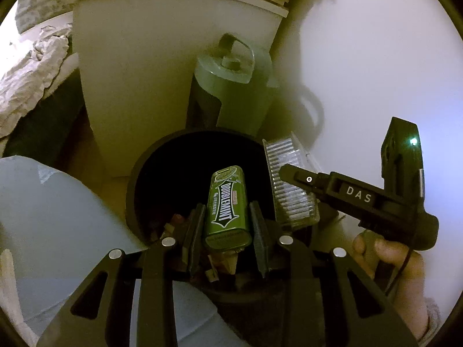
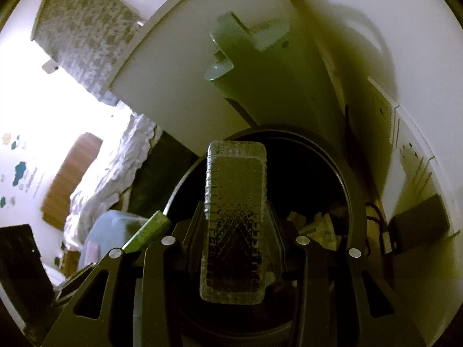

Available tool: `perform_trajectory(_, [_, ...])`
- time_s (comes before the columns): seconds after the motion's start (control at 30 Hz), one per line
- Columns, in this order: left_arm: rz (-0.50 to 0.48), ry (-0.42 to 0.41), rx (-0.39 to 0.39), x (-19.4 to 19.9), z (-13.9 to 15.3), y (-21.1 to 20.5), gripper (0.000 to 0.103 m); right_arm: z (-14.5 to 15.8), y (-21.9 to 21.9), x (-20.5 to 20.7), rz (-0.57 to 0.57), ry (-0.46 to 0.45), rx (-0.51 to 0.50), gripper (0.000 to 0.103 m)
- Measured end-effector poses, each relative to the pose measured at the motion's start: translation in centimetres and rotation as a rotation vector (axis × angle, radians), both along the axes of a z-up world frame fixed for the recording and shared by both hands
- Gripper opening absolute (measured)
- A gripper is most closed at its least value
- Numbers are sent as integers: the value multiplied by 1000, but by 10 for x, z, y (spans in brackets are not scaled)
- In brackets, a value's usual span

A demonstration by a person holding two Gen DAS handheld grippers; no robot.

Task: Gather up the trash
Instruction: 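Carry the gum pack and clear tray over the bin and release both, then grasp the clear cup lid with the left gripper while the right gripper grasps the pink roll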

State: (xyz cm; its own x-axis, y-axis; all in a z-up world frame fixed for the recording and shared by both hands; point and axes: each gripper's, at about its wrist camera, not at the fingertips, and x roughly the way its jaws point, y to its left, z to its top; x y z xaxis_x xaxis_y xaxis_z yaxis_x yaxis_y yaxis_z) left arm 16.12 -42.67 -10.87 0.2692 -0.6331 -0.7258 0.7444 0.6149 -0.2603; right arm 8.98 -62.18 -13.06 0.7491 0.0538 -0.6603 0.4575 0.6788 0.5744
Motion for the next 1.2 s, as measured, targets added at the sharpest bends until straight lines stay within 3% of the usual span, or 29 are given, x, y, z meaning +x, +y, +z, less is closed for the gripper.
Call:
perform_trajectory(0.23, [-6, -1, 10, -1, 0, -6, 34, -4, -2, -2, -13, 15, 38, 44])
perform_trajectory(0.37, [-4, -6, 18, -4, 2, -4, 53, -5, -2, -2, -17, 12, 40, 45])
perform_trajectory(0.53, [-17, -37, 29, -16, 11, 10, 53, -5, -1, -2, -18, 10, 39, 52])
perform_trajectory(0.6, [-8, -48, 29, -20, 16, 21, 68, -5, 1, -1, -15, 2, 37, 54])
perform_trajectory(0.67, [16, -79, 26, -26, 23, 43, 74, -4, 5, 1, -2, -2, 30, 54])
perform_trajectory(0.83, [89, -120, 59, -32, 31, 108, 75, 0, 25, 8, 63, -24, 3, 55])
perform_trajectory(0.97, [219, -152, 141, -25, 26, 181, 75, 9, 56, 12, 174, -64, -16, 67])
perform_trajectory(1.1, [387, -91, 135, 4, 20, 255, 75, 24, 103, 19, 331, -88, -72, 69])
perform_trajectory(1.2, [440, -43, 137, 23, 11, 287, 75, 38, 136, 30, 411, -94, -85, 69])
